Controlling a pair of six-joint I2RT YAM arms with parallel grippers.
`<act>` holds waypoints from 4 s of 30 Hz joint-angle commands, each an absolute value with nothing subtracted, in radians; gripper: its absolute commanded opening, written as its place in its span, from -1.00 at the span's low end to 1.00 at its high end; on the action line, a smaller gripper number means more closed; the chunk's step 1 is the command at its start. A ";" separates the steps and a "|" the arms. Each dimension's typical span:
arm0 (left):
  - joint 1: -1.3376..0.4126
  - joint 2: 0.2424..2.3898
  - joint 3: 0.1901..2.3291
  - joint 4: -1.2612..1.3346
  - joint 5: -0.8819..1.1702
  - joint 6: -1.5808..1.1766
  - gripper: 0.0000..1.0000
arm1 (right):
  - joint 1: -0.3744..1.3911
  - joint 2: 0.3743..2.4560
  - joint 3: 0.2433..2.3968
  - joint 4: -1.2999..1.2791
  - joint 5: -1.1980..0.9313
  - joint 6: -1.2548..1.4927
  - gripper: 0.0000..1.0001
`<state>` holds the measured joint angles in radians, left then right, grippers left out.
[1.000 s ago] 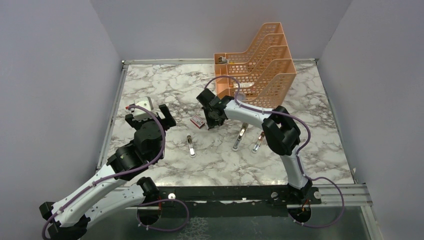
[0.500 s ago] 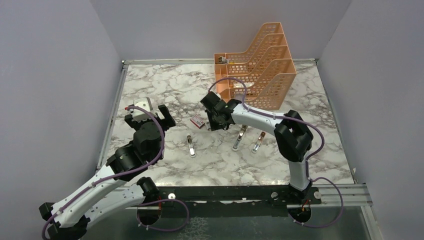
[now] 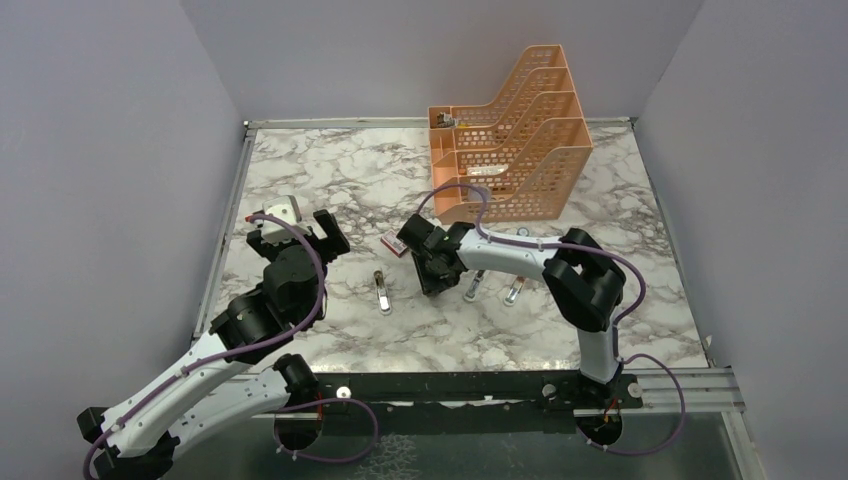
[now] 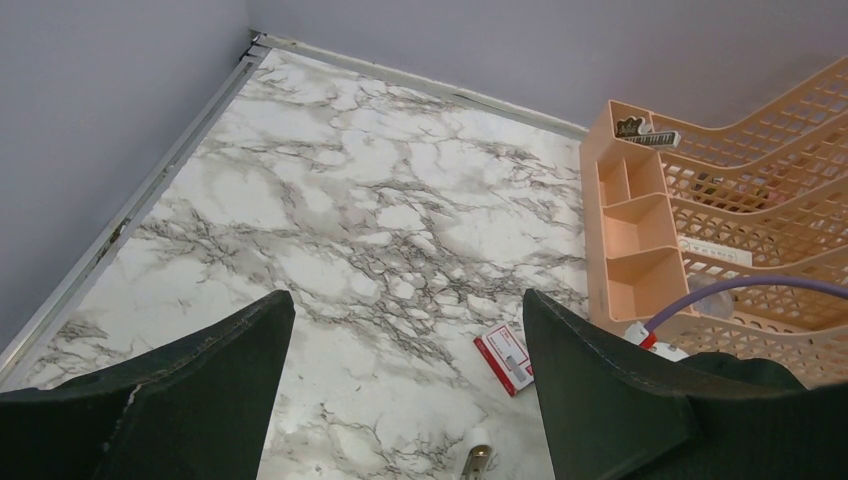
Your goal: Load the staples into the stapler
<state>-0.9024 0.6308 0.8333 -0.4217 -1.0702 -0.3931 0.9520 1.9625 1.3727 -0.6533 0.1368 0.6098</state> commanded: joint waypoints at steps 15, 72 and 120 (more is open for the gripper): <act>-0.897 0.633 0.824 -0.428 -1.066 -0.401 0.71 | 0.957 2.003 1.439 -0.673 0.169 0.589 -0.30; -0.897 0.597 0.916 -0.527 -1.203 -0.486 0.70 | 1.205 2.071 1.630 -0.609 0.496 0.986 -0.54; -0.897 0.600 0.916 -0.580 -1.244 -0.529 0.70 | 1.216 2.109 1.592 -0.554 0.390 0.910 -0.54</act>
